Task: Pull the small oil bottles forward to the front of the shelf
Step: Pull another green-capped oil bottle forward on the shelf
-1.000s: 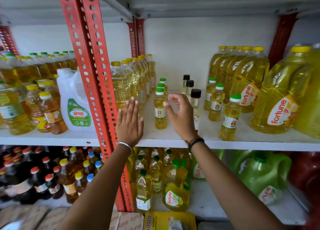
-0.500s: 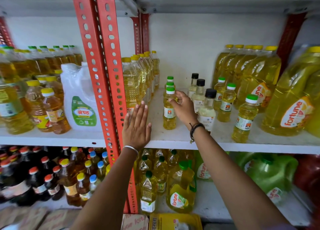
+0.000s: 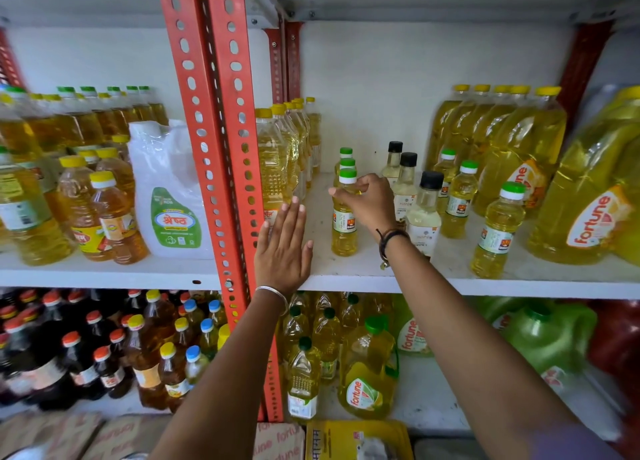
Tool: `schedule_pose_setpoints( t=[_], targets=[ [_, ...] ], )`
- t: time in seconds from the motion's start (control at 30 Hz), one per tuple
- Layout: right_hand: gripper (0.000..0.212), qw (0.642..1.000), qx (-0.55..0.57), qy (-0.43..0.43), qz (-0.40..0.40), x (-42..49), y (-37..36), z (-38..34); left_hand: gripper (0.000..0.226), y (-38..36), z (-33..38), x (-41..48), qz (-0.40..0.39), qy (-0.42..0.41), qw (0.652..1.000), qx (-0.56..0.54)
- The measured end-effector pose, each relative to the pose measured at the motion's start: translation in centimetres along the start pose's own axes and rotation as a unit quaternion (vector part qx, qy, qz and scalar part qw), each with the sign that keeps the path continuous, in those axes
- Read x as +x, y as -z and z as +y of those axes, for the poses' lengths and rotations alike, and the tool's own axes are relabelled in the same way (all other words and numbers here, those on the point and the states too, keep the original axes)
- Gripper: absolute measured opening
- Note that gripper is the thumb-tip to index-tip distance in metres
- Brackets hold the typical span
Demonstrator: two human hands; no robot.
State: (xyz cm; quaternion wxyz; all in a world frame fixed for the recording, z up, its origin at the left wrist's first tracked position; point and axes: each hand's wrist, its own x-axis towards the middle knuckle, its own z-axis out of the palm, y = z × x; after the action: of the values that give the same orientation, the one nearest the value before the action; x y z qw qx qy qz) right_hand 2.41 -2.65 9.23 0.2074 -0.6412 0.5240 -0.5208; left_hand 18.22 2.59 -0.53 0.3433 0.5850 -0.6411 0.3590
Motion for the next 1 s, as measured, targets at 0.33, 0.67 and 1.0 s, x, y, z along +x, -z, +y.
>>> schedule_pose_setpoints(
  t=[0.33,0.67,1.0],
  targets=[
    [0.029,0.996,0.089,0.009,0.003,-0.9,0.4,0.2,0.06,-0.2,-0.1,-0.1,0.005,-0.002,1.0,0.008],
    [0.032,0.997,0.076,0.027,0.0,-1.7,1.6,0.1,0.06,-0.4,-0.1,-0.1,0.014,0.001,1.0,0.006],
    [0.031,0.996,0.064,0.053,-0.004,-3.9,2.5,-0.3,0.059,0.1,0.1,0.0,-0.013,0.007,1.0,0.006]
  ],
)
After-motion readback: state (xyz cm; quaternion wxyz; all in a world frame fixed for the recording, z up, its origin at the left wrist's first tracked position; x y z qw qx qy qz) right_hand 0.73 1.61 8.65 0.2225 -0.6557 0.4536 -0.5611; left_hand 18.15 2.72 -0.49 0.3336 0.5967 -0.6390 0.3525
